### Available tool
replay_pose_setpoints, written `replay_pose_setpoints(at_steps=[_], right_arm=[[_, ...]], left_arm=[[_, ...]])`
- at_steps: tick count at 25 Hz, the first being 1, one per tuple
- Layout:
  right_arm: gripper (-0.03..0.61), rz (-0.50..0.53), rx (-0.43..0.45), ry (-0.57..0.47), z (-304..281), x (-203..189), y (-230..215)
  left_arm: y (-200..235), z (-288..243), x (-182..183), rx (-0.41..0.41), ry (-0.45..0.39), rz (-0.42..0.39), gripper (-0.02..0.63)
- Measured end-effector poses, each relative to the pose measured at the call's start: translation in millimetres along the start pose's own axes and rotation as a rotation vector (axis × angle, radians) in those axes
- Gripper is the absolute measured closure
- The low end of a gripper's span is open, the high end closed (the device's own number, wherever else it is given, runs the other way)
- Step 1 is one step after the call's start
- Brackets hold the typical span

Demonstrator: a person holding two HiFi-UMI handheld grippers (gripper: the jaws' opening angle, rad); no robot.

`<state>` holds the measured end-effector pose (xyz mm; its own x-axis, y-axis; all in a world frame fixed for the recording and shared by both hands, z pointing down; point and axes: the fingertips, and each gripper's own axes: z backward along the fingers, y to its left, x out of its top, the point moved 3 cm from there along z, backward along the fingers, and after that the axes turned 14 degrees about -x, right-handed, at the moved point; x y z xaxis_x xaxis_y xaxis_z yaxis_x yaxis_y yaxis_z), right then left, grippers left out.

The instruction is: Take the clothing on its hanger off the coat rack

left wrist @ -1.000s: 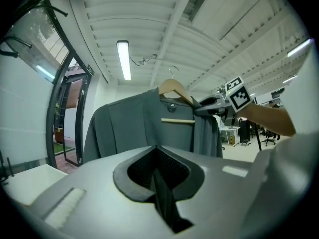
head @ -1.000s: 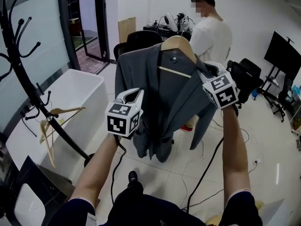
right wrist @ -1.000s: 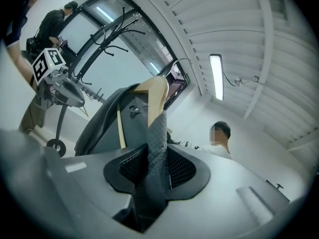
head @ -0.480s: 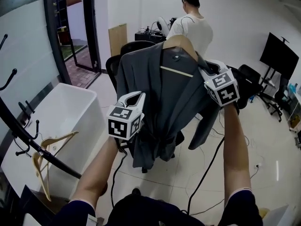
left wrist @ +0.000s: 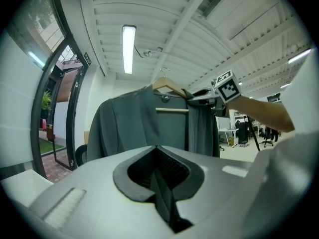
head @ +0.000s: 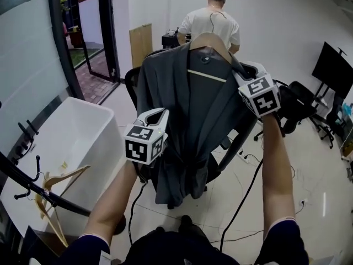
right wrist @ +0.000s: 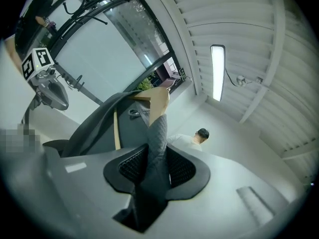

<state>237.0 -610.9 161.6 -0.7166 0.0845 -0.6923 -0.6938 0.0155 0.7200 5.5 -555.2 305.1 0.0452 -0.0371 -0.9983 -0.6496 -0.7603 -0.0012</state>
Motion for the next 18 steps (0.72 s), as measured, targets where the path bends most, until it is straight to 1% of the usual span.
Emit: replay_pose_setpoints(at_steps=[5, 8, 13, 18], right_arm=[[0.471, 0.006, 0.039, -0.039, -48.5, 4.6, 0.6], [0.471, 0.003, 0.081, -0.060, -67.4, 1.9, 15.5], [0.471, -0.017, 0.147, -0.056, -86.0, -24.3, 55.0], [0.471, -0.044, 0.218, -0.037, -85.6, -57.1, 101.3]], left_arm=[[27.6, -15.4, 2.2, 0.068, -0.010, 0.008, 0.601], [41.4, -20.9, -2.8, 0.108, -0.019, 0.028, 0.601], [54.8, -29.0, -23.3, 0.142, 0.014, 0.056, 0.601], [59.2, -29.5, -49.5, 0.166, 0.060, 0.090, 0.601]])
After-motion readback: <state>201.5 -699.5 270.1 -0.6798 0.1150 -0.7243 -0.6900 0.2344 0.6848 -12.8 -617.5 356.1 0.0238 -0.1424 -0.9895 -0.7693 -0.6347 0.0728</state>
